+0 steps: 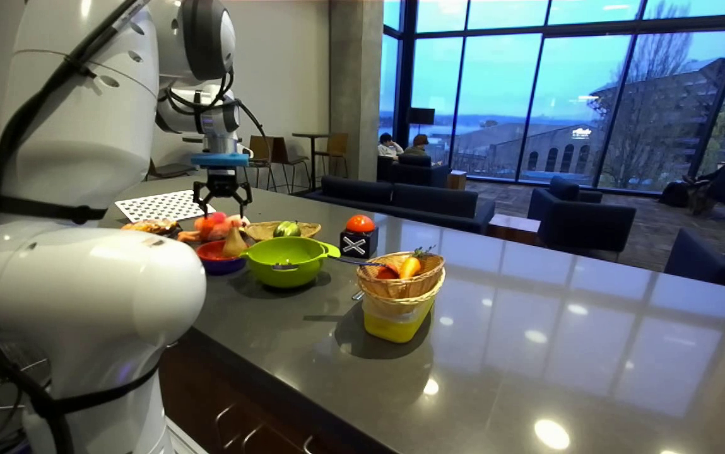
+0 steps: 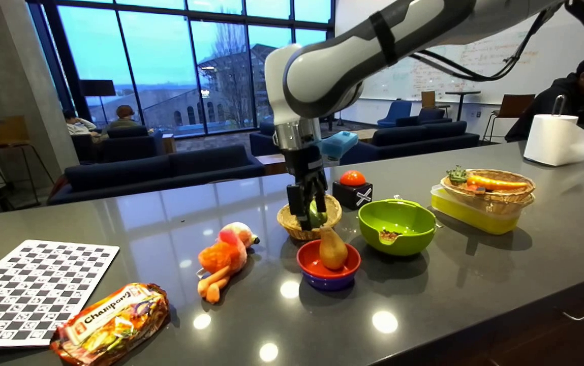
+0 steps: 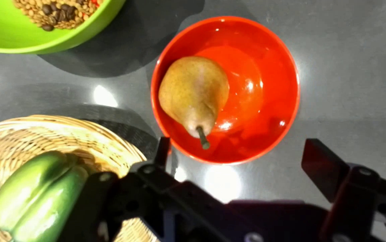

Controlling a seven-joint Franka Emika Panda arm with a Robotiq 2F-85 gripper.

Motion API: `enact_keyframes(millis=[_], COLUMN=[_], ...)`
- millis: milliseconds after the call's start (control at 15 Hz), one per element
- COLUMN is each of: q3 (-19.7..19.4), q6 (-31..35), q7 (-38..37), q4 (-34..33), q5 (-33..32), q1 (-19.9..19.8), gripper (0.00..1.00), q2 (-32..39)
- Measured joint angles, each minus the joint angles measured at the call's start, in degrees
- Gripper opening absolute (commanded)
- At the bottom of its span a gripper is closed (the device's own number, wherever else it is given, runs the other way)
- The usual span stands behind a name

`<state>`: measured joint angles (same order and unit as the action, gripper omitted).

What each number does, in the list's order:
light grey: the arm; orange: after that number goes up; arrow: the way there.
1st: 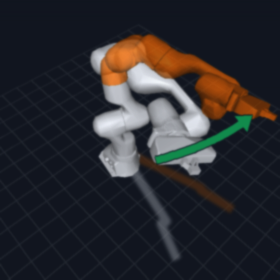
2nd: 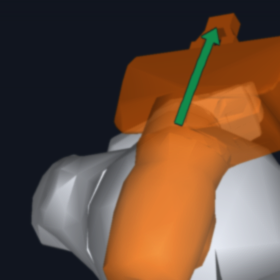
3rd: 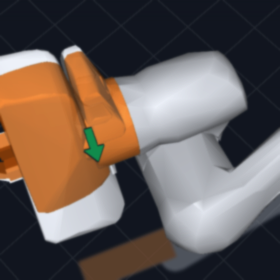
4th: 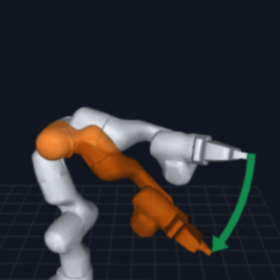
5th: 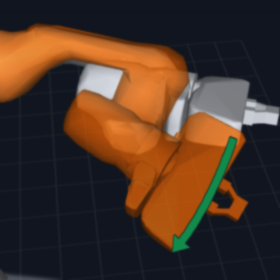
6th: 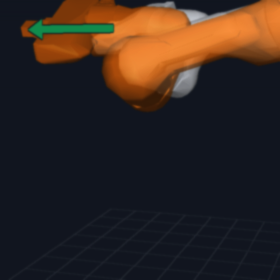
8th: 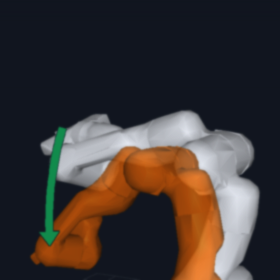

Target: Put the pear in the orange bowl.

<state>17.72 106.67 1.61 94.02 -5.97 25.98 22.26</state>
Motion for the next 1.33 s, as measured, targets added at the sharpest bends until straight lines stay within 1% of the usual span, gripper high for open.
enact_keyframes(millis=[333,533,800,1000,1200,1333], q3=[0.1,0.1,-0.5,-1.6,-3.0,-4.1], q6=[0.9,3.7,11.2,17.2,21.8,23.6], q7=[0.0,-0.2,-1.0,-1.0,-1.0,-1.0], q4=[1.9,5.0,13.2,20.1,26.4,29.9], q5=[0.0,0.8,4.5,9.1,12.4,13.5], q1=[-0.3,-1.7,-5.5,-8.4,-10.3,-11.0], gripper=[1.00,1.00,1.00,1.00,1.00,1.00], q2=[-5.5,-9.7,-16.7,-22.2,-27.5,-31.0])
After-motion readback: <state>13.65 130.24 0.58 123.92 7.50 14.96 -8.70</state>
